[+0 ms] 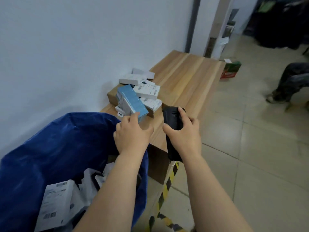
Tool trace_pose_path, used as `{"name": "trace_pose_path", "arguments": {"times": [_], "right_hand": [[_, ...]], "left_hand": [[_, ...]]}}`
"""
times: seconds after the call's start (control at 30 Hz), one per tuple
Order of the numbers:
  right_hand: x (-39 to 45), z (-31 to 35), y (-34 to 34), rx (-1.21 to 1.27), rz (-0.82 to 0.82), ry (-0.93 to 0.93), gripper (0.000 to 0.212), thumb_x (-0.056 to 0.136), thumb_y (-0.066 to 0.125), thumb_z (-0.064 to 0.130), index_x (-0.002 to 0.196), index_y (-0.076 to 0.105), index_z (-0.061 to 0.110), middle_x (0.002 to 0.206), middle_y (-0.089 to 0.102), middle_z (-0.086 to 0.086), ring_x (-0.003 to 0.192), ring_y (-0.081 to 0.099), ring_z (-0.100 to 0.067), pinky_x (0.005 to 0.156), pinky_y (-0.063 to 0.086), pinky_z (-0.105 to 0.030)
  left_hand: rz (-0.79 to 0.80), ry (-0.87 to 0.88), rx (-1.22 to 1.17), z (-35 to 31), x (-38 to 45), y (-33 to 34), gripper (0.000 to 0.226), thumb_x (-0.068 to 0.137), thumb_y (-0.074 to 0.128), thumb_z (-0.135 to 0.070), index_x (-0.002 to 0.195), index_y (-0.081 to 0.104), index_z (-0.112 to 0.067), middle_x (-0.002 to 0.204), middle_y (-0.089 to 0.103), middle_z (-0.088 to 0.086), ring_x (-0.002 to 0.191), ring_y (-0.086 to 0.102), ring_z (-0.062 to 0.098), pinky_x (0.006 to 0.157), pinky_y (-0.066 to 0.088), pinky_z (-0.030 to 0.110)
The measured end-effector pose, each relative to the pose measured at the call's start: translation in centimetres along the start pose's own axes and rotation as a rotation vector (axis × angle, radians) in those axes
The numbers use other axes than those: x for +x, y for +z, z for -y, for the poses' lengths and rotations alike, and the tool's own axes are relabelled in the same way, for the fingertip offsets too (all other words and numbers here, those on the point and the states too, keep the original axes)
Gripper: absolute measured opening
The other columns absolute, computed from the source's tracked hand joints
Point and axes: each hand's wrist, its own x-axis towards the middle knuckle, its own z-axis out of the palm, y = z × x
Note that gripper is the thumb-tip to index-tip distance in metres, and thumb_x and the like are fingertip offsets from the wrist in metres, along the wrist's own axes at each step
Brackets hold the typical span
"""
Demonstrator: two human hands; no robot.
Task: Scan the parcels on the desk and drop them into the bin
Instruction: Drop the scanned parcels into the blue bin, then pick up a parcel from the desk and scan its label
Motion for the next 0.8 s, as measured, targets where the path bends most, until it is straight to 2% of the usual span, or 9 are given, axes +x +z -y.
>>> {"name": "trace_pose_path", "arguments": {"times": [0.1, 0.2, 0.3, 0.43, 0.6, 0.8], "right_hand": [[2.5, -2.4, -5.6, 0.01, -0.058, 0.019, 0.079, 0.079, 0.068, 0.051, 0.149, 0.031, 0.049, 0.137, 0.035, 0.008, 0.109, 0.054, -0.016, 0.09, 0.055, -0.045], [5.3, -5.3, -11.4, 0.02, -0.106, 0.035, 0.078, 0.08, 0.069, 0.049, 0.149, 0.032, 0.049, 0.136, 0.035, 0.008, 0.107, 0.054, -0.016, 0.085, 0.054, -0.039], [8.1, -7.9, -17.3, 0.007, -0.155, 0.04, 0.077, 0.081, 0.068, 0.048, 0.149, 0.033, 0.048, 0.134, 0.036, 0.009, 0.103, 0.052, -0.013, 0.079, 0.048, -0.032], [11.2, -11.2, -24.1, -0.027, -0.208, 0.061, 0.077, 0.081, 0.068, 0.045, 0.149, 0.033, 0.048, 0.132, 0.037, 0.01, 0.1, 0.05, -0.011, 0.062, 0.037, -0.02], [15.0, -14.2, -28.9, 0.013, -0.224, 0.088, 0.077, 0.081, 0.07, 0.043, 0.149, 0.034, 0.048, 0.129, 0.036, 0.011, 0.104, 0.052, -0.01, 0.076, 0.043, -0.029], [22.7, -14.4, -28.7, 0.016, -0.177, 0.062, 0.076, 0.081, 0.07, 0.044, 0.148, 0.035, 0.048, 0.13, 0.037, 0.01, 0.102, 0.052, -0.011, 0.076, 0.043, -0.03]], "left_hand": [[0.036, 0.049, -0.018, -6.2, -0.2, 2.1, 0.066, 0.09, 0.055, -0.056, 0.147, 0.038, -0.028, 0.145, 0.042, 0.006, 0.131, 0.039, 0.029, 0.104, 0.036, 0.046], [0.082, 0.09, -0.061, -12.5, -0.7, 4.7, 0.066, 0.091, 0.052, -0.056, 0.149, 0.036, -0.027, 0.147, 0.04, 0.006, 0.133, 0.037, 0.028, 0.107, 0.034, 0.045], [0.108, 0.137, -0.104, -18.9, -1.4, 7.5, 0.065, 0.092, 0.052, -0.055, 0.149, 0.036, -0.027, 0.149, 0.04, 0.005, 0.134, 0.037, 0.028, 0.108, 0.034, 0.044], [0.125, 0.165, -0.159, -26.0, -2.3, 11.2, 0.064, 0.093, 0.052, -0.053, 0.15, 0.036, -0.026, 0.148, 0.041, 0.005, 0.131, 0.04, 0.028, 0.104, 0.036, 0.043], [0.155, 0.126, -0.159, -30.8, -1.8, 14.7, 0.063, 0.093, 0.052, -0.054, 0.148, 0.037, -0.028, 0.147, 0.041, 0.005, 0.133, 0.038, 0.028, 0.105, 0.035, 0.043], [0.098, 0.061, -0.121, -33.7, 4.4, 16.8, 0.066, 0.092, 0.051, -0.057, 0.15, 0.036, -0.027, 0.148, 0.041, 0.003, 0.133, 0.038, 0.027, 0.107, 0.037, 0.045]]}}
